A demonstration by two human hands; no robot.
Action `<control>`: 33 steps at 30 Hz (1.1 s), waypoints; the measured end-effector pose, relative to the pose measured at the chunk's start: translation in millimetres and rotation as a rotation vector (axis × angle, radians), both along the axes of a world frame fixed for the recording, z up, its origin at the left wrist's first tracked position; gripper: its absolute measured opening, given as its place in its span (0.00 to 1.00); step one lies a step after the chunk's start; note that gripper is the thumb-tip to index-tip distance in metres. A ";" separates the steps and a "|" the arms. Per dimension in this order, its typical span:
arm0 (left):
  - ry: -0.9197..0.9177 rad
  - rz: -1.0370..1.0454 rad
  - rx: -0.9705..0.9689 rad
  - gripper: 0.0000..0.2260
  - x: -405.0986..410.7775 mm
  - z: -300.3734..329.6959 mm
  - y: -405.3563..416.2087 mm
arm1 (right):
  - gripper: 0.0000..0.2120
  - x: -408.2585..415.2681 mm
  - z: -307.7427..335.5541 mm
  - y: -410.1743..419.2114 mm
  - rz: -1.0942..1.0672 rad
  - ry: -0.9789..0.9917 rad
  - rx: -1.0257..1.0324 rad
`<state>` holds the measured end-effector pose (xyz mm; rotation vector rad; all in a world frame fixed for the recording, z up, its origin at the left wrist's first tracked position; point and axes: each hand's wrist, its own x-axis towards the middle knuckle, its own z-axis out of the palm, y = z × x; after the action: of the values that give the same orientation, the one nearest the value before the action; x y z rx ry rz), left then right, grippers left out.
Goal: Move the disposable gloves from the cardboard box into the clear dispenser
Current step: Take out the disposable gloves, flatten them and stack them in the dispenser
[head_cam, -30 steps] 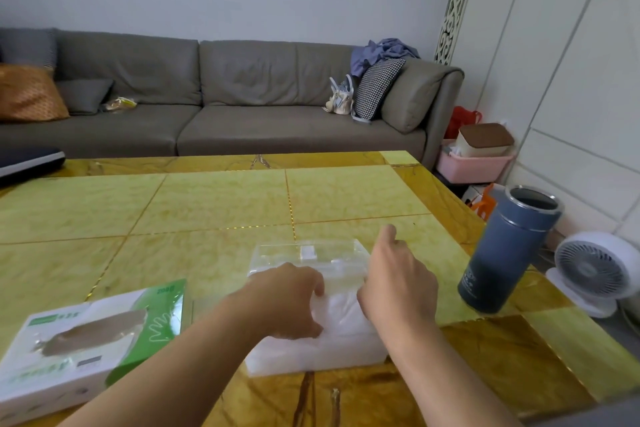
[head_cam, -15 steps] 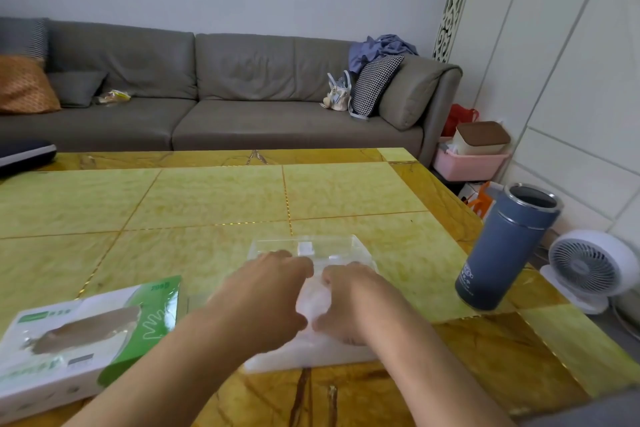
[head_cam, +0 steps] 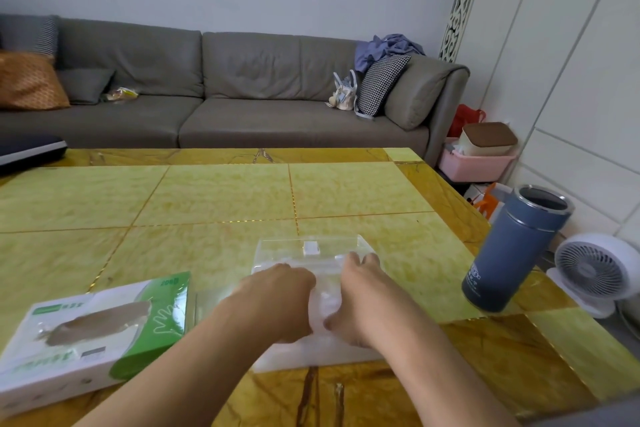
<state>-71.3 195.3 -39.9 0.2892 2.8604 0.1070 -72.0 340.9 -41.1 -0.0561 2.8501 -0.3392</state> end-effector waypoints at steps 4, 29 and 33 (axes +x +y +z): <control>-0.057 0.016 0.001 0.20 -4.9 -0.5 1.4 | 0.26 0.7 4.9 2.4 -0.027 0.008 0.020; 0.012 -0.174 -0.163 0.20 -5.2 8.3 -9.6 | 0.15 -2.4 30.8 10.6 0.041 -0.124 0.176; -0.035 -0.139 -0.212 0.19 -0.3 10.1 0.0 | 0.12 -11.0 30.1 -0.7 0.060 -0.187 0.311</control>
<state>-71.6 195.3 -29.8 0.4361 2.7762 -0.2140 -83.0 340.3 -11.0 -0.0465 2.6738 0.1077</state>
